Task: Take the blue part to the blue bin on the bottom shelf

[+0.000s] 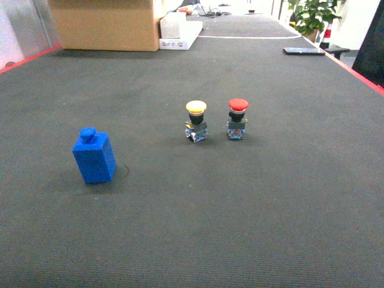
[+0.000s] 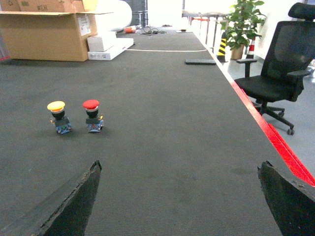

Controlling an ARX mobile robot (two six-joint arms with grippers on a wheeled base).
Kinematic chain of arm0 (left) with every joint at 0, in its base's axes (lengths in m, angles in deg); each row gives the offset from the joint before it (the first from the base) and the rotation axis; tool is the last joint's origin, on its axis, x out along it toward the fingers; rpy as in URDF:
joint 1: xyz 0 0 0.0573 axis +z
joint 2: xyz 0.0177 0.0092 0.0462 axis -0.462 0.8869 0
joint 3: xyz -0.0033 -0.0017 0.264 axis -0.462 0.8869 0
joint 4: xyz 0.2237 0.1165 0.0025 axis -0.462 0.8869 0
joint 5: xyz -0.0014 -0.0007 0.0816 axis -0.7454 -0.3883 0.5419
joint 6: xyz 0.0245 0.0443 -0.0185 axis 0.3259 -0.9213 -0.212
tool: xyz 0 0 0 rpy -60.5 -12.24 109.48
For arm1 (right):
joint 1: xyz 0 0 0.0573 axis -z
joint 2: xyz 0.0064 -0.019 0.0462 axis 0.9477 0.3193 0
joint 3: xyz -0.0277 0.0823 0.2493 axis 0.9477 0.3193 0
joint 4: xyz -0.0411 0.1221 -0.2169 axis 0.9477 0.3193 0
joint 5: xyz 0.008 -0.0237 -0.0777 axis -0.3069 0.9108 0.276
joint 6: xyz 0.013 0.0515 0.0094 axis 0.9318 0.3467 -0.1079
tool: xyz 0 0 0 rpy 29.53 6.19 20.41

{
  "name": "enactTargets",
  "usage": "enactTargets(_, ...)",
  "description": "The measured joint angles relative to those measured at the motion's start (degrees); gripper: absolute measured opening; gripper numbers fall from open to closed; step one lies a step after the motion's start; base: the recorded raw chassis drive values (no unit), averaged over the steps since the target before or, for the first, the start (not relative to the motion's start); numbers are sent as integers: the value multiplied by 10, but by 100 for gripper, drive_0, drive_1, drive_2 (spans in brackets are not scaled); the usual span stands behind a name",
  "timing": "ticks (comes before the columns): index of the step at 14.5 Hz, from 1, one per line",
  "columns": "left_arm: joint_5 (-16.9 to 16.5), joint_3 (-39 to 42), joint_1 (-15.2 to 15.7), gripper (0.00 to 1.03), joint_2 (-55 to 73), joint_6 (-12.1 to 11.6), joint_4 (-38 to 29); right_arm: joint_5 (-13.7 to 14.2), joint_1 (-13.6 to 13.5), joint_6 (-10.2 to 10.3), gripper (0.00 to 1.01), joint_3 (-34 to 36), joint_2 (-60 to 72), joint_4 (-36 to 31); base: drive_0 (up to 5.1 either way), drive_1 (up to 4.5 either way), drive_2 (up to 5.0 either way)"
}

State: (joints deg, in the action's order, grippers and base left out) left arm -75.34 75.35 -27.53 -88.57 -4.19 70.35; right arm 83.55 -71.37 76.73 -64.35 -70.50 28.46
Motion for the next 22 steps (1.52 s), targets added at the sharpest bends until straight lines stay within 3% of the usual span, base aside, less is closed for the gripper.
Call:
enactTargets(12, 2, 0, 0, 98, 0, 0, 5, 0, 0, 0, 98, 0, 0, 3, 0, 0, 0)
enactTargets(13, 42, -14, -16, 98, 11, 6, 54, 0, 0, 0, 98, 0, 0, 3, 0, 0, 0)
enactTargets(15, 120, -29, -57, 98, 78, 17, 66, 0, 0, 0, 98, 0, 0, 3, 0, 0, 0)
enactTargets(17, 157, -30, -79, 98, 150, 19, 6, 0, 0, 0, 98, 0, 0, 2, 0, 0, 0)
enactTargets(19, 143, -46, -89, 98, 323, 38, -167, 0, 0, 0, 98, 0, 0, 3, 0, 0, 0)
enactTargets(20, 121, -103, -120, 98, 520, 38, -325, 0, 0, 0, 98, 0, 0, 3, 0, 0, 0)
enactTargets(22, 99, -186, -128, 98, 709, 48, -434, 0, 0, 0, 98, 0, 0, 3, 0, 0, 0)
